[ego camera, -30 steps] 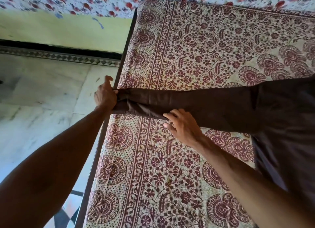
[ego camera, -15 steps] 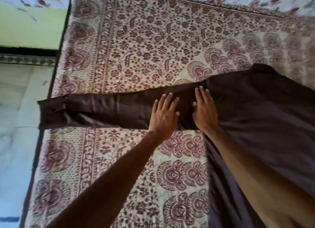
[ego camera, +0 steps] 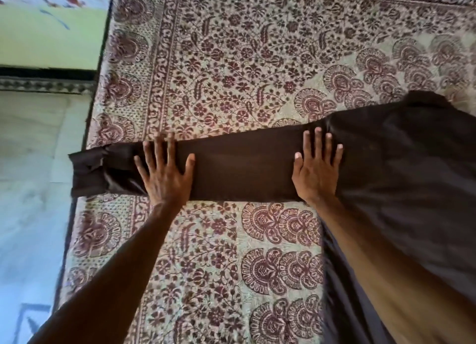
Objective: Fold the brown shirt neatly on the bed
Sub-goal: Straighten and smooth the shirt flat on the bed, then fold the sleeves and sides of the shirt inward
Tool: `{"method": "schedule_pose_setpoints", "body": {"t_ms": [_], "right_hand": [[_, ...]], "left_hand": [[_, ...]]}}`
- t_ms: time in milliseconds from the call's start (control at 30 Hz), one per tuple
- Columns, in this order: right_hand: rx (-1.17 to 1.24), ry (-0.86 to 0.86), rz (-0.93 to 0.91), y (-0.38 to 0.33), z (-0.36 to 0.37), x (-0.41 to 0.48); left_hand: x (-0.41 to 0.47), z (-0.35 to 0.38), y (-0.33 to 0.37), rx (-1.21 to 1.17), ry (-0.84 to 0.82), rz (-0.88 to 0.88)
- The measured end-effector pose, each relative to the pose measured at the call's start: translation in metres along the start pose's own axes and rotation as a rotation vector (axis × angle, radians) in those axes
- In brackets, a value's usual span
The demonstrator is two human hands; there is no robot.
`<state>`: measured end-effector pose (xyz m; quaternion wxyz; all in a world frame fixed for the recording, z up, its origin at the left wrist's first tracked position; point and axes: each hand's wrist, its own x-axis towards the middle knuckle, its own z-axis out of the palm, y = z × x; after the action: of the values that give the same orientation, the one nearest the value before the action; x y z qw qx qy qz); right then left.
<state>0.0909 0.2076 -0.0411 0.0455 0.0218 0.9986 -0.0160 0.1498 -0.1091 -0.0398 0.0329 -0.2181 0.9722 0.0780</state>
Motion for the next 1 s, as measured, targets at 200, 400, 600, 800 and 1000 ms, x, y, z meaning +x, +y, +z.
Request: {"method": "schedule_pose_setpoints", "body": {"t_ms": [200, 400, 600, 800, 1000], "right_hand": [[0.285, -0.104, -0.253, -0.142, -0.001, -0.036], [0.113, -0.087, -0.211, -0.157, 0.018, -0.043], [0.125, -0.298, -0.229, -0.155, 0.002, -0.033], [0.598, -0.058, -0.126, -0.15, -0.058, -0.044], [1.104, -0.078, 0.118, -0.115, -0.112, -0.109]], "left_hand": [[-0.011, 0.001, 0.015, 0.028, -0.065, 0.267], [0.005, -0.019, -0.108, 0.109, -0.002, 0.103], [0.014, -0.037, -0.128, 0.102, -0.086, 0.102], [-0.024, -0.087, -0.057, -0.337, -0.006, -0.024], [-0.081, -0.12, 0.006, -0.918, -0.2, -0.019]]}}
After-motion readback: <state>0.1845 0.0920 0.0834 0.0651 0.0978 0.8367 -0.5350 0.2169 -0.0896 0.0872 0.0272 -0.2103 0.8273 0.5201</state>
